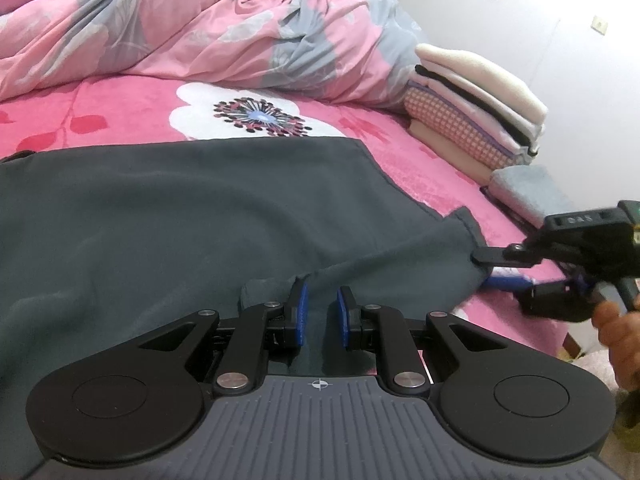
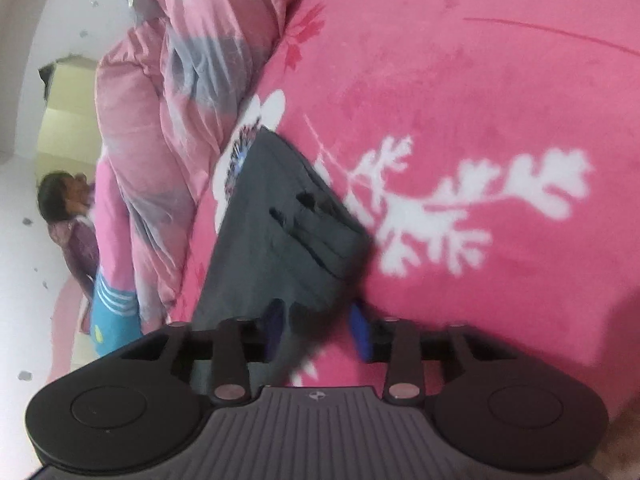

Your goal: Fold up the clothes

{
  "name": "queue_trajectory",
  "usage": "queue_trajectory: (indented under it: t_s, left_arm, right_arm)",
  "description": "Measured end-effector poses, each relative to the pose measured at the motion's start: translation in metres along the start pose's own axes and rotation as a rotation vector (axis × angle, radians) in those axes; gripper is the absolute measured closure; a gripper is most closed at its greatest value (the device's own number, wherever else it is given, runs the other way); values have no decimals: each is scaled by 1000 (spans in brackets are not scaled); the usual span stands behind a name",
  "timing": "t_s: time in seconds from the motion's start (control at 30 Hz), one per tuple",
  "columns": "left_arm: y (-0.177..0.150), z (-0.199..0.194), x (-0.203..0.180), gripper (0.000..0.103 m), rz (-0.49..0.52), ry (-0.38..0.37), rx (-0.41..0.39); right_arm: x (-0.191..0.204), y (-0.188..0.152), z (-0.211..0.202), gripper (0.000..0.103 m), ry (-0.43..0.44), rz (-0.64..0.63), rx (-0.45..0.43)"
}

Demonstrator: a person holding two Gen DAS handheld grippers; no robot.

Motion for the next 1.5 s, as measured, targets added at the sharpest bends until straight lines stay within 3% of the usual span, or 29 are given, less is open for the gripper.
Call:
queue_trajectory:
  t_s: [0.1,0.23,0.33,0.47,0.57,0.7,1.1,1.5]
  left_arm:
    - [-2,-1,-5,87,26,7,-2]
    - [-5,-1,-9,87,52,10,0]
    - [-5,-2,-9,87,48,8,4]
    - [-5,-2,-8,87,32,6,9]
    - [-5,-3,-8,87,27,7,11]
    - [-5,-4,-8,87,20,6,13]
    - [-6,-6,-6,87,8,-6,20]
    - [-6,-6,-5,87,-7,-4,21]
  right_arm:
    - [-3,2,-5,94,24,6,-37]
    - [-16,3,0,96,-13,-6,-62]
    - [-18,8,-9,95,-29,12,-138]
    - [-3,15,-36,93,-156,-130,-328]
    - [26,1,-49,92,-133,-317,-402]
    - [71,-46,-28,92,-72,-693,-346]
    - [69,-90,18,92,-259,-1140,-322]
    - [55,-87,25,92,-190,-1098,-328]
Point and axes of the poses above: each gripper's, at about its wrist camera, not at the fingertips, and z roughly the way its jaws point, x to its left, y to its top, the point moved 3 cm from there along z, roughly the way its jaws point, and after that the axes turned 8 degrees about -x, right-handed, at the moved point
